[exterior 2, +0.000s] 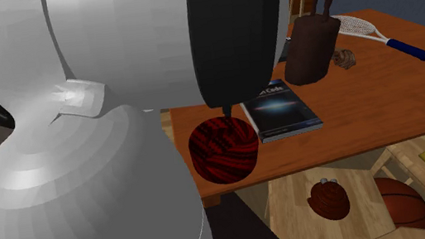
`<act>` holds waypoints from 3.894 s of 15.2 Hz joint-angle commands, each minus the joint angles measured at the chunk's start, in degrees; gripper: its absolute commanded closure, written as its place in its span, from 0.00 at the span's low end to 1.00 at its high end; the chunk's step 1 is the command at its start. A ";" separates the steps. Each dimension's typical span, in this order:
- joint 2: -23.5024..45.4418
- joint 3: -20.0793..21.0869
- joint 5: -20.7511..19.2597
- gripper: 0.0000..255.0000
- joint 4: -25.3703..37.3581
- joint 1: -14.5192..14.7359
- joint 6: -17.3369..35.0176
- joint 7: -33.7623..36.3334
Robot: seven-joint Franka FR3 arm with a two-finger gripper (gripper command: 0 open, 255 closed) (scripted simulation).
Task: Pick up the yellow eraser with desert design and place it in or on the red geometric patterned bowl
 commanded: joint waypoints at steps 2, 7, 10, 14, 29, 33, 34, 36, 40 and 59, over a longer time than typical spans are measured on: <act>0.18 0.01 -0.20 0.00 -0.06 0.00 0.16 0.14; 0.16 0.01 -0.18 1.00 -0.06 0.00 0.15 0.13; 0.09 0.00 -0.11 1.00 -0.08 -0.01 0.14 0.06; 0.14 0.02 -0.16 1.00 -0.07 0.00 0.15 0.12; -8.69 -2.87 8.37 1.00 5.82 0.94 -10.42 -7.04; -10.22 -3.83 9.52 1.00 7.96 1.23 -13.54 -8.16; -10.55 -4.06 9.74 1.00 8.52 1.28 -14.32 -8.40; -11.13 -4.48 10.13 1.00 9.69 1.37 -15.87 -8.83; -12.05 -5.25 10.67 1.00 12.16 1.48 -18.97 -9.51; -42.23 -24.37 22.64 1.00 -5.99 12.97 -29.59 -24.73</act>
